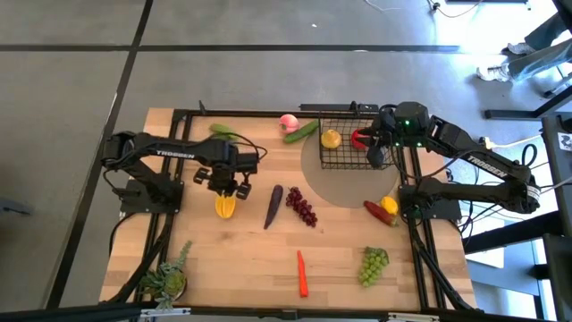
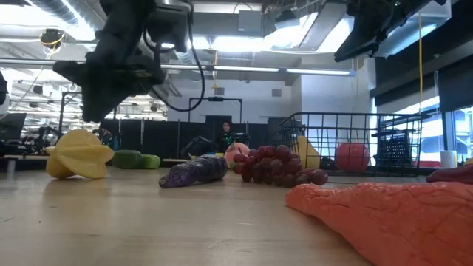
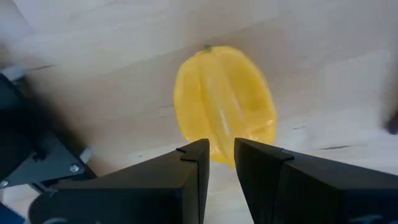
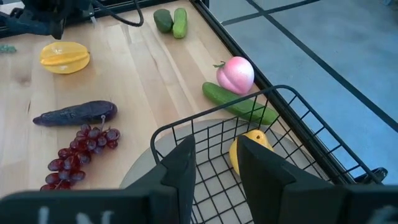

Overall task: Build produce basket
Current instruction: Put the yellow starfruit into the black wire basket

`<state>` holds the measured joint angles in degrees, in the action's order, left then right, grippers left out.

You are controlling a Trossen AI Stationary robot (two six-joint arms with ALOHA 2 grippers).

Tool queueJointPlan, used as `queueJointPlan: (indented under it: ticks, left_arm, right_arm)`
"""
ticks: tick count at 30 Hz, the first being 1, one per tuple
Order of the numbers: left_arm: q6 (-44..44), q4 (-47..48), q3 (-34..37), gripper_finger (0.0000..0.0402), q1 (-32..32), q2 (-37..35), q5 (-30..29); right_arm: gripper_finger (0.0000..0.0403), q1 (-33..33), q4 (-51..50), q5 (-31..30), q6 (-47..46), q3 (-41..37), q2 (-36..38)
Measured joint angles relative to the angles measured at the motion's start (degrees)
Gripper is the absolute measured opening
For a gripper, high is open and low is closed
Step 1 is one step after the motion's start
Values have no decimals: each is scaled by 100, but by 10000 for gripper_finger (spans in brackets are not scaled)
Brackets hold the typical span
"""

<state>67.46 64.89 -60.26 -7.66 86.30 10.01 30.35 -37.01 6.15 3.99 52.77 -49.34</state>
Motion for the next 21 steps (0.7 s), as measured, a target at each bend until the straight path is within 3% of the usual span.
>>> queueJointPlan:
  ticks: [10,21]
  left_arm:
    - [153,-804,457,65,136,0,157]
    - [-21,-1051,731,64,212,-17,200]
  right_arm:
    - [112,0,-2,0,-46,0,0]
    - [112,0,-2,-2,-48,0,0]
